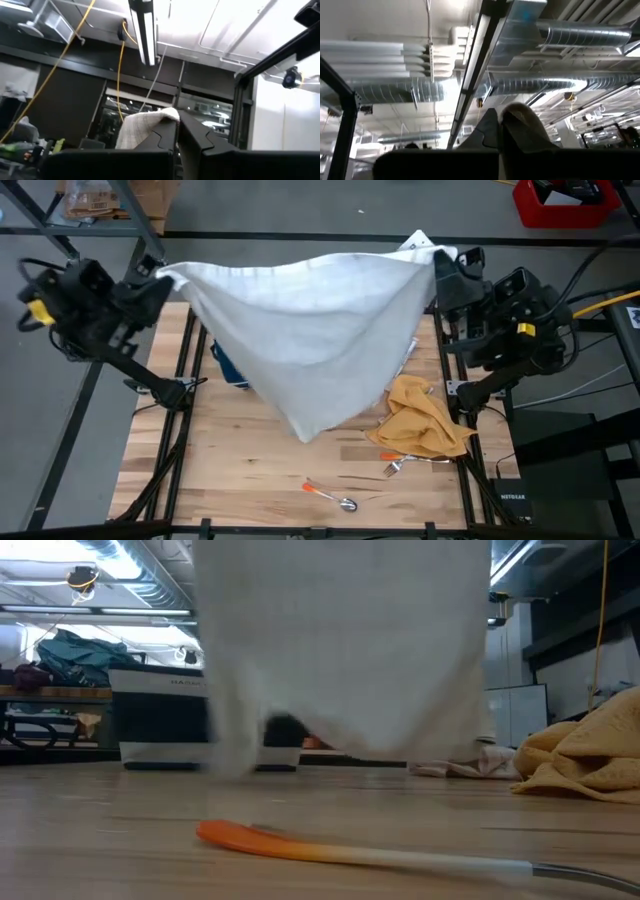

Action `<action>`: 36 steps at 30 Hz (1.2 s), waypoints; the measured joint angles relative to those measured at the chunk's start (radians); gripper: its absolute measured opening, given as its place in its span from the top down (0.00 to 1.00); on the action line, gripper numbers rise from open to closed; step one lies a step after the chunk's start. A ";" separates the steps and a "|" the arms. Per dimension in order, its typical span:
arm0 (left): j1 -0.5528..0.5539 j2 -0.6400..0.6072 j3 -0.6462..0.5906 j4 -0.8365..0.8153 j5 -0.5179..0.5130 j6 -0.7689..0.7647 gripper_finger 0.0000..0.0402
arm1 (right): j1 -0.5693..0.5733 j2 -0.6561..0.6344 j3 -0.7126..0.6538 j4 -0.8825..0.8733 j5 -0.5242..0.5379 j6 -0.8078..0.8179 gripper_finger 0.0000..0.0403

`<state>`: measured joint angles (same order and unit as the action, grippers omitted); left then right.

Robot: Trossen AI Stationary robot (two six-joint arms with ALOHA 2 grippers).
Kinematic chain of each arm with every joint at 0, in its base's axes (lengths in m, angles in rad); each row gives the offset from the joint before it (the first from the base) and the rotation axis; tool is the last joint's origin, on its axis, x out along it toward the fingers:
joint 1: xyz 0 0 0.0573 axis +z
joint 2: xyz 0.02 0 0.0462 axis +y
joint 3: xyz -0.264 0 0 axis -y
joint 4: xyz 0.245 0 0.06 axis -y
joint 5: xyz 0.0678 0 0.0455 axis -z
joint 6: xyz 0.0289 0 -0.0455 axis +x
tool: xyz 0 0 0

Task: Fold towel
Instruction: Fold the left white patterned towel

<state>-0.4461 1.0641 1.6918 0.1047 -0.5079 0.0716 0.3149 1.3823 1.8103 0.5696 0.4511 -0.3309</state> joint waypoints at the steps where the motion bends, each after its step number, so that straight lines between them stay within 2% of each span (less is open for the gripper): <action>1: 0.000 0.000 0.017 -0.028 0.000 -0.006 1.00 | 0.000 0.000 0.008 -0.025 0.000 0.004 1.00; 9: 0.000 0.000 0.086 -0.100 0.000 -0.028 1.00 | 0.000 0.000 0.048 -0.081 -0.013 0.021 1.00; 12: 0.000 0.000 0.088 -0.115 0.019 -0.065 1.00 | 0.000 0.001 0.048 -0.089 -0.083 0.088 1.00; 16: -0.021 0.012 0.089 -0.125 0.119 -0.126 1.00 | 0.000 0.000 0.048 -0.129 -0.182 0.185 1.00; 19: -0.078 0.031 0.089 -0.125 0.156 -0.122 1.00 | 0.035 0.004 0.048 -0.173 -0.227 0.226 1.00; 28: -0.279 0.092 0.089 -0.086 0.156 -0.070 1.00 | 0.186 0.021 0.047 -0.186 -0.236 0.219 1.00; 36: -0.458 0.135 0.089 0.109 0.158 0.066 1.00 | 0.315 0.038 0.047 -0.143 -0.305 0.219 1.00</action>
<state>-0.9045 1.1995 1.7805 0.2137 -0.3502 0.1375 0.6299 1.4202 1.8572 0.4261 0.1457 -0.1123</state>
